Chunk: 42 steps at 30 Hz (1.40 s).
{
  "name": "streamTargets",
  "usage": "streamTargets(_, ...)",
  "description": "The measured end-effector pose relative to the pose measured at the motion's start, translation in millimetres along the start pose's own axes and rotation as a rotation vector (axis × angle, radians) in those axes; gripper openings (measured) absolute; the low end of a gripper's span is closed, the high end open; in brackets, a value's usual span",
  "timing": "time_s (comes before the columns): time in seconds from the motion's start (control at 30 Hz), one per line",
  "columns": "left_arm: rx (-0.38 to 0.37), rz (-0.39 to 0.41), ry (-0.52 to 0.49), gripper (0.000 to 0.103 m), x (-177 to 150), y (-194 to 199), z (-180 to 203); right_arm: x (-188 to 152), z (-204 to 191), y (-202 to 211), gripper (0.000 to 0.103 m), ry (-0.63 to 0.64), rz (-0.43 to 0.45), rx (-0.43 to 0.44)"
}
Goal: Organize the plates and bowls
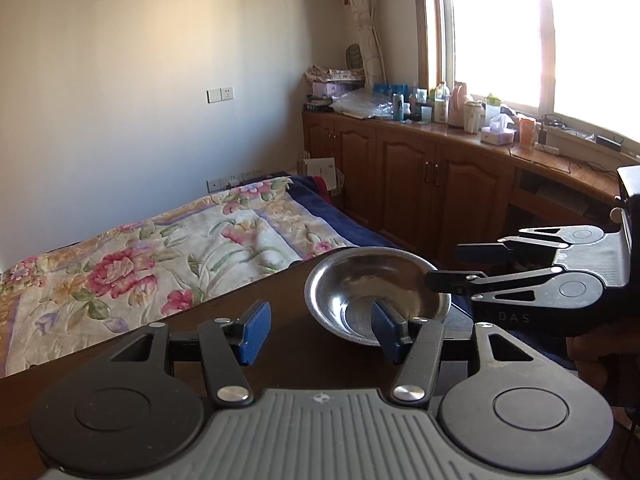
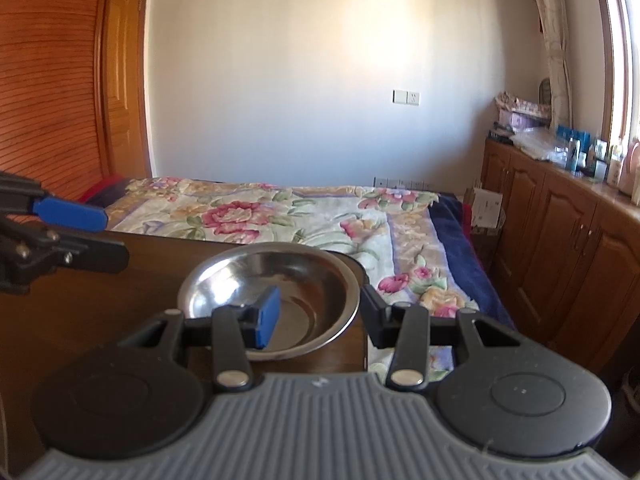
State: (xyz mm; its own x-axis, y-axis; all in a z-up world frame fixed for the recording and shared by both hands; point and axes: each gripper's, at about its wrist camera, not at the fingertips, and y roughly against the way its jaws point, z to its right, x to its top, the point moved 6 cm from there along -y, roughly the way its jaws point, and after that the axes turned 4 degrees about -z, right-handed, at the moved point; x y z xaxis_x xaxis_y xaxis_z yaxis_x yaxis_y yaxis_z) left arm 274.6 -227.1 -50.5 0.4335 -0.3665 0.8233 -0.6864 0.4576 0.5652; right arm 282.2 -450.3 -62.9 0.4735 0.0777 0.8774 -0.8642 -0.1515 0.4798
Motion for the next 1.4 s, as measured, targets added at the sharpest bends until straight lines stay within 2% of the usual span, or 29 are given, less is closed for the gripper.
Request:
streamTargets(0.27, -0.008, -0.048, -0.005, 0.059, -0.4, -25.6, -2.3, -0.6, 5.4, -17.9, 0.045, -0.028, -0.040, -0.009)
streamTargets(0.53, -0.025, -0.080, 0.023, 0.057, 1.2, -34.4, -3.5, -6.6, 4.6, -23.4, 0.045, -0.045, -0.080, 0.005)
streamTargets(0.83, -0.051, -0.127, 0.037, 0.057, 3.9, -48.1, -8.2, -8.9, 8.4, -25.1, 0.035, -0.108, -0.115, 0.061)
streamTargets(1.03, -0.045, -0.168, 0.044, 0.052, 4.9, -58.2, -12.3, -9.7, 7.4, -26.0, 0.031, -0.113, -0.118, 0.074)
streamTargets(1.2, -0.074, -0.227, 0.087, 0.041, 4.8, -69.0, -18.8, -13.2, 5.7, -27.1, 0.027, -0.132, -0.132, 0.097)
streamTargets(1.4, -0.099, -0.278, 0.141, 0.040, -2.8, -73.6, -23.2, -15.7, 2.6, -26.2, 0.022, -0.132, -0.140, 0.105)
